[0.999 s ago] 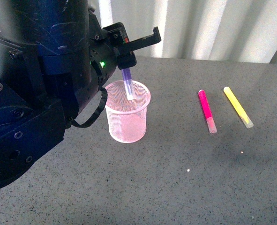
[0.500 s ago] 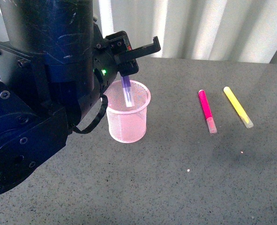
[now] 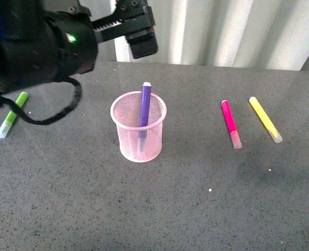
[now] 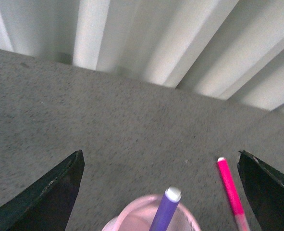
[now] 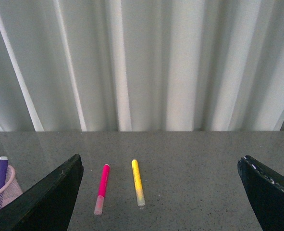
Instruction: Insert purple and pink pens into pink cup
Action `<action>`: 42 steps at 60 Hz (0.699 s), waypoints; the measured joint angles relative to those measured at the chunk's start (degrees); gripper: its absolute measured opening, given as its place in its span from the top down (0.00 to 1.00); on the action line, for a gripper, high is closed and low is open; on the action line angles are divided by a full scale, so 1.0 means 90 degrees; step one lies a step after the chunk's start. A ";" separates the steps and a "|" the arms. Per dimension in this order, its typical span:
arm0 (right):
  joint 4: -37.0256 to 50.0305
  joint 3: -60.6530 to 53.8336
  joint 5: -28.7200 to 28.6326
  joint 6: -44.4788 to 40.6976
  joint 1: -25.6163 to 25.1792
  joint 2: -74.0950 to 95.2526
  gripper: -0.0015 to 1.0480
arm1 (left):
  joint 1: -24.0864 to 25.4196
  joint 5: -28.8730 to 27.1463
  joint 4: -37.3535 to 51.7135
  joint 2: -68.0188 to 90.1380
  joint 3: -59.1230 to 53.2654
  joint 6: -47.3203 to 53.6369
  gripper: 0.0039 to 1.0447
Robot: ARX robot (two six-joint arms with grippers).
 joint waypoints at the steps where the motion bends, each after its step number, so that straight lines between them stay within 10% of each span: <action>1: 0.0000 0.0000 0.0000 0.0002 0.0000 0.0000 0.07 | 0.0034 0.0022 -0.0148 -0.0087 -0.0010 0.0039 0.07; 9: 0.0000 0.0000 0.0000 0.0000 0.0000 0.0000 0.07 | 0.0532 0.0850 -0.2259 -0.1367 -0.0296 0.0478 0.06; 17: 0.0000 0.0000 0.0002 0.0000 0.0000 0.0000 0.07 | 0.1324 0.3276 -0.3575 -0.3252 -0.1156 -0.0316 0.06; 26: 0.0000 0.0000 -0.0002 0.0000 0.0000 0.0000 0.07 | 0.1642 0.3791 -0.3920 -0.4923 -0.1404 -0.0675 0.06; 36: 0.0000 0.0000 0.0000 0.0000 0.0000 0.0000 0.07 | 0.1314 0.0452 -0.0901 -0.5078 -0.2744 0.1222 0.31; 42: 0.0000 0.0000 0.0005 0.0000 0.0000 0.0000 0.07 | 0.1496 0.0015 -0.0384 -0.5416 -0.3172 0.1960 0.46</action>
